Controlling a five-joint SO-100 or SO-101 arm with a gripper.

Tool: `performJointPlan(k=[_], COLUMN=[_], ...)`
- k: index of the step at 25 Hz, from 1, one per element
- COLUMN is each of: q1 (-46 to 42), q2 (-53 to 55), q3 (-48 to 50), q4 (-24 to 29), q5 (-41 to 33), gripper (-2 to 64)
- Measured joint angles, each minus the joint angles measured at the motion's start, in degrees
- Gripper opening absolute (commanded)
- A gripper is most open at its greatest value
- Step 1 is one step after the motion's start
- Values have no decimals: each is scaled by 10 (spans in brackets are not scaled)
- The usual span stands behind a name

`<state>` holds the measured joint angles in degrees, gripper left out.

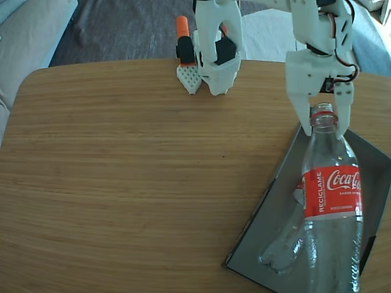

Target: Grasp the bottles and put them in the box.

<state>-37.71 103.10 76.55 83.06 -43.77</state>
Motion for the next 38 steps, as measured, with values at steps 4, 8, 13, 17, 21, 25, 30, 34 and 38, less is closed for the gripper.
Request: performJointPlan(k=[4, 8, 13, 17, 21, 25, 30, 34, 38], q1=[-36, -73, -102, -119, -122, -127, -127, -127, -131], q2=[0, 0, -30, -64, -97, -142, -185, -190, -190], q3=[0, 0, -1, -1, -35, -89, -138, -140, -140], q4=[-23, -29, -29, -58, -67, -66, -66, -47, -10], q5=[57, 80, 82, 83, 82, 89, 129, 173, 212], gripper=[-3, -3, -3, -3, -3, -3, -3, -3, -3])
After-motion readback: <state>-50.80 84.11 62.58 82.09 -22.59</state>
